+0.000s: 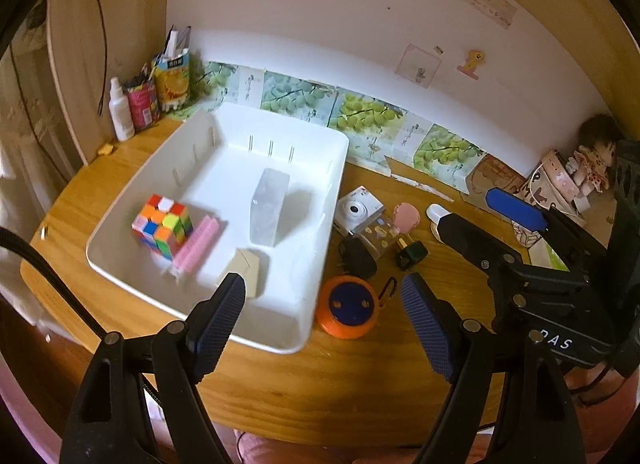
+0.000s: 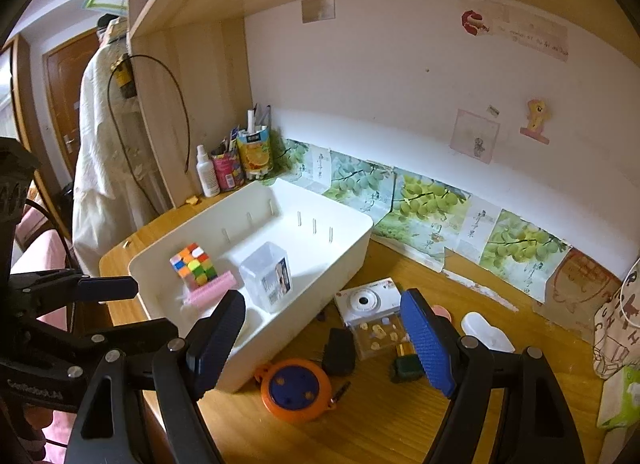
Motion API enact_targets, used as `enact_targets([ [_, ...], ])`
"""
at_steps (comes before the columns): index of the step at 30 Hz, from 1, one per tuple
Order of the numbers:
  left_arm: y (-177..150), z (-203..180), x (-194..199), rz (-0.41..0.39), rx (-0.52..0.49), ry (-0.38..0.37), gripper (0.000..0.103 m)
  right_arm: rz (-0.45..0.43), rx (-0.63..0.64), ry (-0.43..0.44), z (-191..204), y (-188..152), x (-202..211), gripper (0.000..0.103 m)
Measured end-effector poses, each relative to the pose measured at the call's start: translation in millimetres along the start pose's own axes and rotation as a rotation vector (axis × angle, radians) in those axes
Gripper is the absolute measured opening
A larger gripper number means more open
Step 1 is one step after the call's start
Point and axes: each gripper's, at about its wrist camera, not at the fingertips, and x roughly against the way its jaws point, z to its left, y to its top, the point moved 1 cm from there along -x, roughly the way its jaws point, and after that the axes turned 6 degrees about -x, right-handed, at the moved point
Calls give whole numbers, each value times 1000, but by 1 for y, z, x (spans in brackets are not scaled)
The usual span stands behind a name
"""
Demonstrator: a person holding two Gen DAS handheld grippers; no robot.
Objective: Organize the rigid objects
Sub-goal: 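Withdraw both tools from the tray toward the remaining desk items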
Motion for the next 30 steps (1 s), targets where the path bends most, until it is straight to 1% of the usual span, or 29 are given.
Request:
enact_targets([
  [10, -24, -22, -7, 15, 72, 41, 83, 21, 46, 61, -18, -21, 4, 81],
  [18, -40, -33, -20, 50, 128, 58, 83, 51, 84, 100, -30, -35, -7, 81],
  [23, -50, -39, -32, 82, 153, 75, 83, 86, 111, 101, -38, -45, -18, 81],
  [30, -57, -45, -54, 111, 171, 98, 83, 139, 114, 96, -53, -56, -37, 81],
])
